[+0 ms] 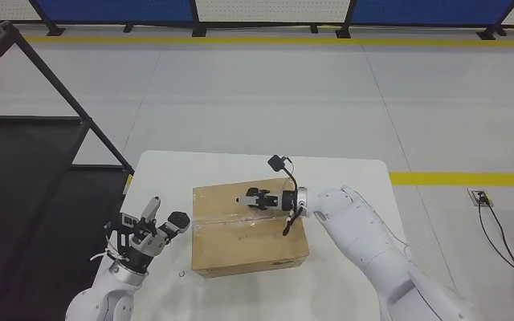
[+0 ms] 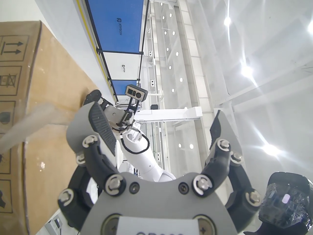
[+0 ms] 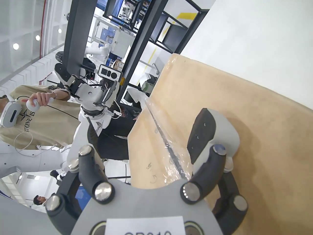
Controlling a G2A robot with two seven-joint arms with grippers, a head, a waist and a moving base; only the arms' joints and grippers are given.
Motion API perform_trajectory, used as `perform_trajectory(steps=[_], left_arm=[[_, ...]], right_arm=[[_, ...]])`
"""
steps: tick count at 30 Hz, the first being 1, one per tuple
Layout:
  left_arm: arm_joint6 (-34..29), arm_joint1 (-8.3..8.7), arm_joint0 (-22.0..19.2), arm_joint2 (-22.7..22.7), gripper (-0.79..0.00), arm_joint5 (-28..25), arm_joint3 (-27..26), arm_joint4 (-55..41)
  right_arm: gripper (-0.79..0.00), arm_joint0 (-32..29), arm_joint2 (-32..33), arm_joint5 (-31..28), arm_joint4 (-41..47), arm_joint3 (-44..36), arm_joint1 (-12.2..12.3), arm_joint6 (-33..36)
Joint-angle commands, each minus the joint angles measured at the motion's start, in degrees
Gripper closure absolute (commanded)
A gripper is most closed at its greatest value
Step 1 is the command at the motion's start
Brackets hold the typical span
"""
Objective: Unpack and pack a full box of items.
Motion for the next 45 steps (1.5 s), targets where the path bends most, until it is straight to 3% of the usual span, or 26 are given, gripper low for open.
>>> perform_trajectory(steps=[1,11,16,25,34,45], left_arm=[[0.2,0.02,0.0,-0.2,-0.785,-0.4,0.2,-0.1],[1.0,0.12,0.5,-1.0,-0.785,-1.0,0.0,-1.0],[1.6,0.13,0.6,-0.8,-0.785,-1.4,0.3,-0.5],[3.1,0.14,0.1,0.8,-0.785,-1.0,2.7,3.1],[5.6,0.04,-1.2,2.6,-0.785,-0.3,5.6,6.1],[8.9,-0.19,-3.0,4.3,-0.785,0.4,8.6,8.0]], right_arm=[[-0.785,-1.4,1.1,1.7,-1.5,-4.4,1.7,-0.7],[-0.785,-1.4,1.1,1.7,-1.5,-4.4,1.7,-0.7],[-0.785,-3.5,2.2,2.0,-0.8,-9.3,2.3,0.8],[-0.785,-6.5,7.2,2.1,0.0,-18.3,6.1,6.4],[-0.785,-8.8,10.7,14.9,-2.5,-22.6,8.9,11.0],[-0.785,-15.1,20.0,14.6,-3.8,-29.1,13.2,9.3]])
